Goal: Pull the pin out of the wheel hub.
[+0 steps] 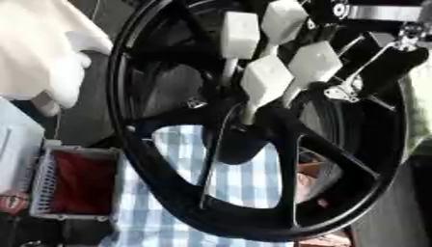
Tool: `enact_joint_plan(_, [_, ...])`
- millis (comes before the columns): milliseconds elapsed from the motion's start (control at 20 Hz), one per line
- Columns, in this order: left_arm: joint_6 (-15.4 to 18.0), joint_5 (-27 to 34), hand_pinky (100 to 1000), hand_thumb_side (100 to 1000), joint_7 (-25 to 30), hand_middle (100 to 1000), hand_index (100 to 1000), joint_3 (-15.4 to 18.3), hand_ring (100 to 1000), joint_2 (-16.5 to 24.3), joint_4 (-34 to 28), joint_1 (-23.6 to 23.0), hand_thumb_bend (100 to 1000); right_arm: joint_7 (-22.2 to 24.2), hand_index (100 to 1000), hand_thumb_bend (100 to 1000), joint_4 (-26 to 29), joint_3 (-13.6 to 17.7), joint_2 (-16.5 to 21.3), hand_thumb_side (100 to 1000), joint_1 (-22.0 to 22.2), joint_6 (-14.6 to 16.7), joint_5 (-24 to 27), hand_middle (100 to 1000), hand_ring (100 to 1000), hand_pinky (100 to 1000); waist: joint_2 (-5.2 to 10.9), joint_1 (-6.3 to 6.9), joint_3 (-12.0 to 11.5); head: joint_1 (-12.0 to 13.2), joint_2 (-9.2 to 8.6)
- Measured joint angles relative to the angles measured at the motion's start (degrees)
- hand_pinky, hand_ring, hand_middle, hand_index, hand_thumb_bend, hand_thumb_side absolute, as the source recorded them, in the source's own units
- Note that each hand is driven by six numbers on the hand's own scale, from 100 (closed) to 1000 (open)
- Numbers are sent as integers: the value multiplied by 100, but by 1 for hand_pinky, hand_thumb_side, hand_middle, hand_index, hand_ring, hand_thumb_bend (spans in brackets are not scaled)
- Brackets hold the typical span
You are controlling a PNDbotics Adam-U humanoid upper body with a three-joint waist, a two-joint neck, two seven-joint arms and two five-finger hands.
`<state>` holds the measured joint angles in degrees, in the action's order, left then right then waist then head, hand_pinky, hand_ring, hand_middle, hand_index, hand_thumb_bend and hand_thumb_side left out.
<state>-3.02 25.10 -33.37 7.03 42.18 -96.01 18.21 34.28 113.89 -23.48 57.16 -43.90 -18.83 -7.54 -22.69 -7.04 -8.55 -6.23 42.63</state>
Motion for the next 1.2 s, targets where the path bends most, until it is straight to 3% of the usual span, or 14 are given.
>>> enact_joint_plan(650, [10,0,734,721,-10,846,813,27,844,0,0,-15,663,-265,528,100,0,322,-1,100,-101,231,63,453,604,713,0,-15,42,2,7])
enact_joint_plan(900, [24,0,735,721,-27,845,813,50,844,0,-1,-39,660,-345,525,100,1,686,3,100,-3,267,101,447,600,713,0,-10,91,13,10])
enact_joint_plan(1200, [33,0,736,722,-39,846,813,61,844,0,-3,-57,659,-655,522,100,2,1234,4,100,120,-11,287,441,597,714,0,55,153,39,10])
